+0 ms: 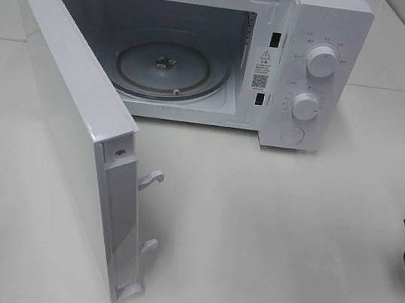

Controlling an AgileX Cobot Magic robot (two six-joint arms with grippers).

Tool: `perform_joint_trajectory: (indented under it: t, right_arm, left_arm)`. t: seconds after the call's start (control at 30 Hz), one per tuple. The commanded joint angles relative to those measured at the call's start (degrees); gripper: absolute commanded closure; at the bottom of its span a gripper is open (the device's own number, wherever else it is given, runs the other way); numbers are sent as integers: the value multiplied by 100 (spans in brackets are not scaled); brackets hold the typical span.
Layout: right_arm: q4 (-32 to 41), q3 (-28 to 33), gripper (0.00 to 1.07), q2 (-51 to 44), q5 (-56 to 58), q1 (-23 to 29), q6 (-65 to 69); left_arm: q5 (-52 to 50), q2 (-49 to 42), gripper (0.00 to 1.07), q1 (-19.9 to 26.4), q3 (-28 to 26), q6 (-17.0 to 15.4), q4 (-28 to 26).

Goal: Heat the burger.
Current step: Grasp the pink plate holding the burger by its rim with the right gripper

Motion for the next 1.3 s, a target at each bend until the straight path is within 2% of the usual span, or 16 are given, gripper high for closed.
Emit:
perform_joint_trajectory:
  t: [0.03, 0.63, 0.83, 0.93, 0.97, 1.0, 1.03, 1.07, 1.1, 1.13, 1.17, 1.23, 1.27, 1.3]
  right_arm:
    - [-6, 23, 20, 315, -178, -86, 63]
    - [-178, 23, 30, 1295, -1220, -235, 201]
    - [-218, 23, 31, 1346, -1358, -235, 201]
    - [-401, 23, 35, 1346, -1341, -235, 321]
    - [-487, 23, 38, 1346, -1335, -235, 401]
    - [-619, 23, 46, 1346, -1312, -235, 573]
    - [-619, 23, 46, 1346, -1312, -235, 573]
    - [-728, 23, 56, 1346, -1306, -235, 705]
    - [-728, 23, 56, 1346, -1306, -235, 705]
    - [-779, 23, 64, 1346, -1301, -235, 768]
    - [-779, 23, 64, 1346, -1301, -235, 768]
    - [-791, 23, 94, 1346, -1261, -235, 739]
    - [-791, 23, 94, 1346, -1261, -235, 739]
    - [-796, 23, 101, 1346, -1261, -235, 705]
  left_arm:
    - [-86, -86, 7, -6, -6, 6, -46]
    - [-86, -86, 7, -6, -6, 6, -46]
    - [-86, -86, 7, -6, -6, 6, -46]
    - [-86, -86, 7, -6, -6, 6, -46]
    - [-86, -86, 7, -6, -6, 6, -46]
    - [-86, -86, 7, -6, -6, 6, -46]
    - [-86, -86, 7, -6, -6, 6, -46]
    - [-86, -86, 7, -6, -6, 6, -46]
    - [-86, -86, 7, -6, -6, 6, -46]
    - [-86, -86, 7, -6, -6, 6, -46]
    - [-86, -86, 7, -6, -6, 6, -46]
    - [-86, -86, 7, -6, -6, 6, -46]
    - [-86, -86, 7, -6, -6, 6, -46]
    - [-86, -86, 7, -6, -6, 6, -46]
